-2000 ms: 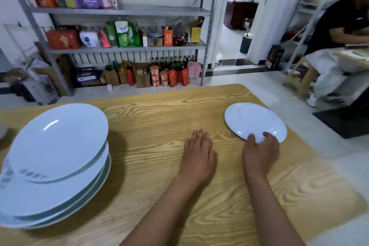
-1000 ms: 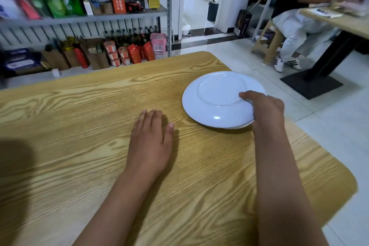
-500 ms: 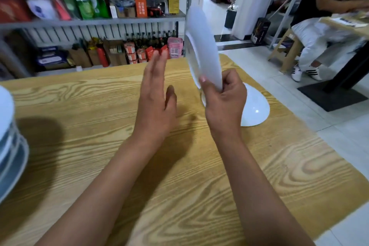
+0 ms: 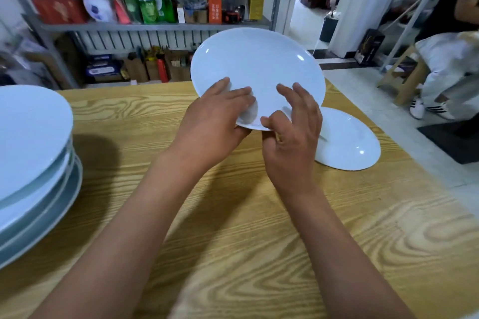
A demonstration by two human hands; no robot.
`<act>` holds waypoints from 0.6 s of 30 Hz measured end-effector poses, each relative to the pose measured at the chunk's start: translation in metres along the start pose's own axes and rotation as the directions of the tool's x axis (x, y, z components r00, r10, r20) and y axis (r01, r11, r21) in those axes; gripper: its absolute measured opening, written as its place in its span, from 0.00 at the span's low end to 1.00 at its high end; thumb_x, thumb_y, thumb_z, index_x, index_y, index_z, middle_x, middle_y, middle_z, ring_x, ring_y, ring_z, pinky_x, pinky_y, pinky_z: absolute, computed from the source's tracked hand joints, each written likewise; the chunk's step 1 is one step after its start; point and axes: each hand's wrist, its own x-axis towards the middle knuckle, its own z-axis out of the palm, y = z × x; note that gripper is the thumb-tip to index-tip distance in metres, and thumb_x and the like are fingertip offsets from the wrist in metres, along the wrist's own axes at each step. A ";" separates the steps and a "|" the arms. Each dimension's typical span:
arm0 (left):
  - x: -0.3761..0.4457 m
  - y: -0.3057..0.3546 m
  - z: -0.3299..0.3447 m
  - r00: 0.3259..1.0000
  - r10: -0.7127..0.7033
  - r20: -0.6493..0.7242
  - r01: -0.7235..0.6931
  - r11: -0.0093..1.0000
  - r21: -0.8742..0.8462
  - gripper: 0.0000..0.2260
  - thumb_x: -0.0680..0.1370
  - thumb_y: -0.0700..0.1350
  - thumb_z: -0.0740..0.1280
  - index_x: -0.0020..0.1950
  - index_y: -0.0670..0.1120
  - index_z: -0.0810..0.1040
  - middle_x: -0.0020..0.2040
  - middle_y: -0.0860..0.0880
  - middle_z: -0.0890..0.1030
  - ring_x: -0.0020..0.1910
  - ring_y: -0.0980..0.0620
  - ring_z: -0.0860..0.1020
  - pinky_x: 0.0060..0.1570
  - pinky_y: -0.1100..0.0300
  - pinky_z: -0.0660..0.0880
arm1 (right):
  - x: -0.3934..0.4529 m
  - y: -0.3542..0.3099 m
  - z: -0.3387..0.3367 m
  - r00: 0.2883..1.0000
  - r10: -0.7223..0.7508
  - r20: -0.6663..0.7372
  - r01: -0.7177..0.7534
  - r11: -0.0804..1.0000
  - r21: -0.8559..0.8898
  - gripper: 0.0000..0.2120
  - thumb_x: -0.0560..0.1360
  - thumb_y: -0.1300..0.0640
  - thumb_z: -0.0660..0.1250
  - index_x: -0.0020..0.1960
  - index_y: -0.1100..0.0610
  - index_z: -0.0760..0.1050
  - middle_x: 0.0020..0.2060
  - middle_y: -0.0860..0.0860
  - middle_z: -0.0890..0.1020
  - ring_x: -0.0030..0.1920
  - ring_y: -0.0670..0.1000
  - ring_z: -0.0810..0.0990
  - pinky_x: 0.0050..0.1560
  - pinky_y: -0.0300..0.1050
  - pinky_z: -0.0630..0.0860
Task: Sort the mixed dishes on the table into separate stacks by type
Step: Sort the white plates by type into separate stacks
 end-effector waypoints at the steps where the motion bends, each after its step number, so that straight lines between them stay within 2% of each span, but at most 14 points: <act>1: 0.000 0.001 -0.002 1.000 -0.015 0.003 0.015 1.000 0.022 0.22 0.74 0.48 0.70 0.68 0.49 0.75 0.69 0.55 0.73 0.75 0.46 0.60 0.65 0.50 0.67 | 0.000 -0.001 0.001 1.000 0.005 -0.012 -0.005 1.000 -0.006 0.09 0.65 0.74 0.64 0.37 0.62 0.77 0.63 0.60 0.77 0.70 0.61 0.68 0.67 0.63 0.64; 4: 0.000 0.004 -0.008 0.999 -0.020 -0.048 0.023 0.999 0.048 0.18 0.76 0.50 0.69 0.64 0.48 0.78 0.66 0.54 0.76 0.75 0.45 0.60 0.62 0.47 0.70 | 0.002 -0.005 0.004 0.999 0.015 -0.047 -0.015 1.000 -0.003 0.07 0.68 0.71 0.64 0.41 0.62 0.79 0.65 0.61 0.76 0.72 0.60 0.64 0.69 0.65 0.62; 6: -0.001 0.005 -0.011 0.996 -0.076 -0.052 0.077 0.997 0.021 0.15 0.77 0.52 0.68 0.59 0.47 0.80 0.64 0.53 0.78 0.74 0.45 0.62 0.61 0.47 0.72 | 0.003 -0.010 0.007 0.998 0.038 -0.051 -0.038 0.999 -0.004 0.11 0.69 0.71 0.67 0.50 0.62 0.79 0.68 0.62 0.72 0.73 0.61 0.62 0.70 0.65 0.61; 8: -0.006 0.007 -0.015 0.989 -0.137 -0.058 0.137 0.990 0.006 0.14 0.77 0.53 0.66 0.56 0.46 0.81 0.63 0.52 0.79 0.74 0.45 0.61 0.61 0.47 0.71 | 0.002 -0.020 0.006 0.994 0.098 -0.042 -0.097 0.995 0.018 0.24 0.71 0.68 0.69 0.66 0.64 0.71 0.72 0.64 0.65 0.75 0.62 0.59 0.72 0.63 0.59; 10: -0.015 0.011 -0.022 0.982 -0.155 -0.106 0.154 0.988 -0.012 0.14 0.77 0.53 0.67 0.55 0.44 0.82 0.64 0.51 0.78 0.74 0.44 0.60 0.59 0.47 0.72 | 0.000 -0.031 0.001 0.975 0.222 -0.012 -0.220 0.973 0.075 0.36 0.71 0.66 0.70 0.74 0.66 0.58 0.76 0.64 0.56 0.77 0.61 0.53 0.76 0.57 0.53; 13: -0.035 0.013 -0.047 0.974 -0.120 -0.190 0.120 0.993 -0.013 0.14 0.76 0.51 0.69 0.55 0.44 0.82 0.64 0.50 0.78 0.74 0.43 0.61 0.56 0.44 0.75 | 0.004 -0.047 -0.007 0.944 0.328 0.035 -0.329 0.935 0.130 0.43 0.71 0.65 0.70 0.77 0.64 0.47 0.78 0.60 0.48 0.79 0.56 0.45 0.77 0.49 0.47; 18: -0.077 -0.010 -0.117 0.949 -0.081 -0.305 0.119 0.987 0.110 0.12 0.73 0.46 0.73 0.55 0.45 0.82 0.63 0.50 0.79 0.73 0.41 0.63 0.51 0.44 0.77 | 0.013 -0.113 -0.001 0.949 0.290 0.127 -0.312 0.924 0.221 0.46 0.72 0.62 0.69 0.78 0.63 0.43 0.79 0.56 0.46 0.79 0.52 0.43 0.77 0.50 0.47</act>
